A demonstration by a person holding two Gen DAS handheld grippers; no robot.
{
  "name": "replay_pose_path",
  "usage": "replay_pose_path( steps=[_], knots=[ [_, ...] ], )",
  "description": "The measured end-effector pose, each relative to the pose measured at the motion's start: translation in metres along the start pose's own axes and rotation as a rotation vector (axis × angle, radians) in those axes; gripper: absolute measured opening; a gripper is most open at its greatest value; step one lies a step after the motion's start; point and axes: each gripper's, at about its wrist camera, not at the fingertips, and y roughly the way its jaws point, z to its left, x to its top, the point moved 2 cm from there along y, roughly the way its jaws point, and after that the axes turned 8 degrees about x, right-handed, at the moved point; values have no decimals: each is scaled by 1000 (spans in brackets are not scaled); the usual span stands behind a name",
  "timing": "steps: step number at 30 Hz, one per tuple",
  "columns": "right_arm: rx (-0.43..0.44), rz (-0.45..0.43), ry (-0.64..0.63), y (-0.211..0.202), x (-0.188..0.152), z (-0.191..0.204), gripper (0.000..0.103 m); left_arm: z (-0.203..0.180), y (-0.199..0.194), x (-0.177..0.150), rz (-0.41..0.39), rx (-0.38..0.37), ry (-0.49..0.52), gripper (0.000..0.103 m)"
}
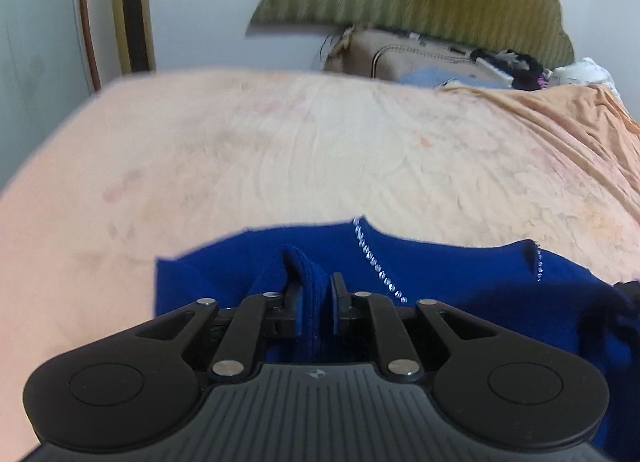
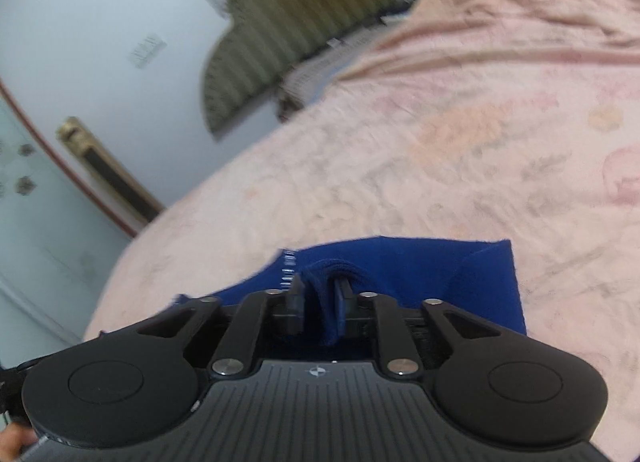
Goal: Fold small clothes
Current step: 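Lower the held hem onto the collar with both tools, then open the left tool while the right tool opens, releasing the hem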
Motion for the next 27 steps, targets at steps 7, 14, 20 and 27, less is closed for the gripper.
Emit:
replay_pose_path(
  steps=[7,14,20,27],
  knots=[
    [-43,-107,-39,-12,2,4,59,33,-8,10,-38,10,-163,78],
    [-17,55,-256,19,-22,35,70,51,-26,15,-106,73,-195,81],
    [-240,-2,-279,12,-30,30,72,26,-13,-20,-84,247,119,81],
    [-170,84,-532,-2,-77,70,95,29,-22,-50,-56,199,97,81]
  ],
)
